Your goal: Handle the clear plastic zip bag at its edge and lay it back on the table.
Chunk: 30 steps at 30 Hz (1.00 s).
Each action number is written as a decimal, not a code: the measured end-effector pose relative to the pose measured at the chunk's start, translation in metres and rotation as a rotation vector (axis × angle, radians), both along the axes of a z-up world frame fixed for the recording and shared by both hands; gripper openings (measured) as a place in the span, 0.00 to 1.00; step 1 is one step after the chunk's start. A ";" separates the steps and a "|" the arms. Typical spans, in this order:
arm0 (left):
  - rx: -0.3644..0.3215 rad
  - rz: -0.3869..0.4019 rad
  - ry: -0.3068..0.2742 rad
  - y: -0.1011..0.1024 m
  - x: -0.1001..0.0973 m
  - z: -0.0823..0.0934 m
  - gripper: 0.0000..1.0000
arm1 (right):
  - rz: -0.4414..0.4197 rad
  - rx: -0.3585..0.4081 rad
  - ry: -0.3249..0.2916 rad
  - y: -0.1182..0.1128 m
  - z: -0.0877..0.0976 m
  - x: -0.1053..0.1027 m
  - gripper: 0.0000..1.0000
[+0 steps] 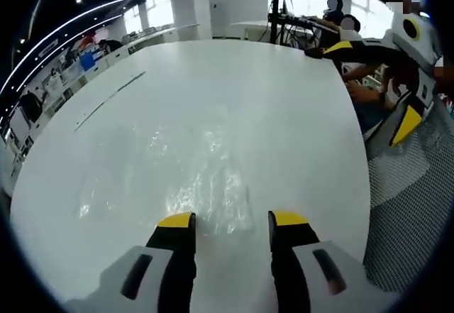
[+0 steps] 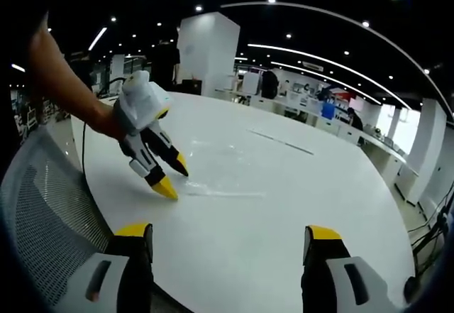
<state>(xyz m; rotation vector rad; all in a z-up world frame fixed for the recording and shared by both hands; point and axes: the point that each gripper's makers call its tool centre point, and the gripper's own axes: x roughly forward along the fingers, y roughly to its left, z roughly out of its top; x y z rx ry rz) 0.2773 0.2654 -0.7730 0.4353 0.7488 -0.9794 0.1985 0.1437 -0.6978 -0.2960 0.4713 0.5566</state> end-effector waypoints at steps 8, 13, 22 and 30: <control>-0.027 0.009 -0.016 0.004 0.002 0.000 0.33 | 0.000 -0.005 0.004 -0.001 -0.002 0.000 0.87; -0.019 0.006 -0.017 0.008 0.004 -0.002 0.30 | 0.004 -0.014 0.006 -0.001 -0.002 0.000 0.87; 0.001 -0.026 -0.014 0.013 0.003 -0.003 0.16 | -0.008 -0.014 -0.002 -0.002 -0.001 0.001 0.84; 0.044 -0.067 -0.025 0.018 0.000 -0.003 0.01 | 0.004 -0.012 -0.008 0.000 0.001 0.000 0.80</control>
